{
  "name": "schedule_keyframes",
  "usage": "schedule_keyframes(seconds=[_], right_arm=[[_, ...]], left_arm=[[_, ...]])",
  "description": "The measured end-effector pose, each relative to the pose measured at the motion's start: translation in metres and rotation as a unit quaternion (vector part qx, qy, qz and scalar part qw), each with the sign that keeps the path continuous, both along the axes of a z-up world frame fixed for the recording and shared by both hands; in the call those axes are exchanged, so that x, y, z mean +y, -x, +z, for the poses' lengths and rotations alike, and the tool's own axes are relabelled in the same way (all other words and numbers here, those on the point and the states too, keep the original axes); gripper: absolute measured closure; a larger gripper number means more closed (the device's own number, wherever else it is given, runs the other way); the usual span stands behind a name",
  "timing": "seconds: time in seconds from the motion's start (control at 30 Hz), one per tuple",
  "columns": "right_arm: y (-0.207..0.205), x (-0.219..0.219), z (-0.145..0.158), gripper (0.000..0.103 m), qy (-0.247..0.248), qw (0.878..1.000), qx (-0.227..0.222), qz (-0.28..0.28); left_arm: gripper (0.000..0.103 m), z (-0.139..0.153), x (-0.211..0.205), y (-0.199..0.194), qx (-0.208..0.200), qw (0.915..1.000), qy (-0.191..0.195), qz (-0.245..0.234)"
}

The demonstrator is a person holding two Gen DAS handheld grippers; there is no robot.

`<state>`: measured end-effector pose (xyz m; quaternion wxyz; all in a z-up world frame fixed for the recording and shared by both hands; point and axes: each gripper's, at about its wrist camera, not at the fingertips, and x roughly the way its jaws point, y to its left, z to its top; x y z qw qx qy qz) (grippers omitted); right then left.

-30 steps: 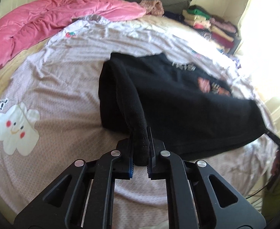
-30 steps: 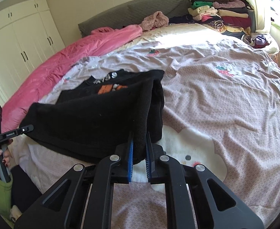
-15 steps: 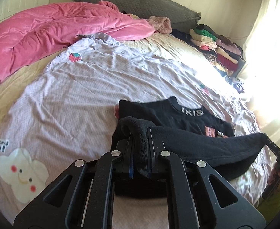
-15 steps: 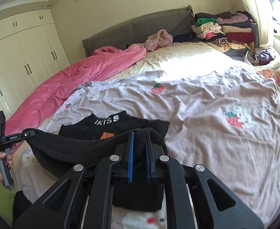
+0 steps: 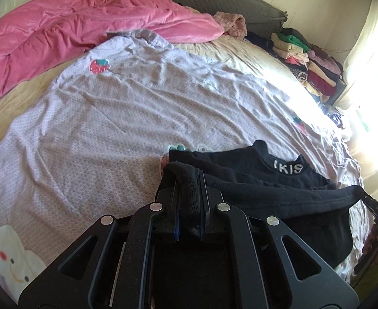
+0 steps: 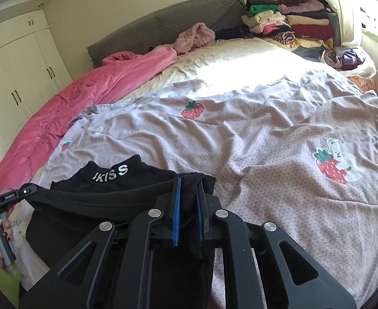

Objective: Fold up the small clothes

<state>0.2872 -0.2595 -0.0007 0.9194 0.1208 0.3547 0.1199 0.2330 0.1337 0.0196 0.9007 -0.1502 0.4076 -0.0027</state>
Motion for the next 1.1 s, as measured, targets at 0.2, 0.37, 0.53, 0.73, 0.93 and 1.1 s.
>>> schedule_keyframes(seconds=[0.2,0.37,0.53,0.73,0.93,1.1], right_arm=[[0.0,0.007,-0.009,0.08,0.011,1.0,0.008,-0.003],[0.017,0.008,0.002,0.055,0.023,1.0,-0.018,-0.009],[0.043,0.023,0.009,0.055,0.049,0.998,-0.045,0.01],[0.057,0.059,-0.001,0.055,0.071,0.994,-0.037,0.074],[0.046,0.09,-0.017,0.055,0.091,0.989,-0.01,0.116],[0.023,0.097,-0.03,0.057,0.113,0.988,0.012,0.106]], left_arm=[[0.081,-0.005,-0.002,0.005,-0.012,0.9999,-0.003,-0.004],[0.064,0.015,-0.005,0.022,-0.057,0.9979,-0.032,0.005],[0.066,0.034,-0.02,0.041,-0.093,0.9934,-0.067,-0.011],[0.081,0.015,-0.055,0.044,-0.063,0.9899,-0.106,-0.07],[0.08,-0.017,-0.072,0.035,-0.013,0.9881,-0.118,-0.097],[0.075,-0.031,-0.069,0.024,0.009,0.989,-0.121,-0.085]])
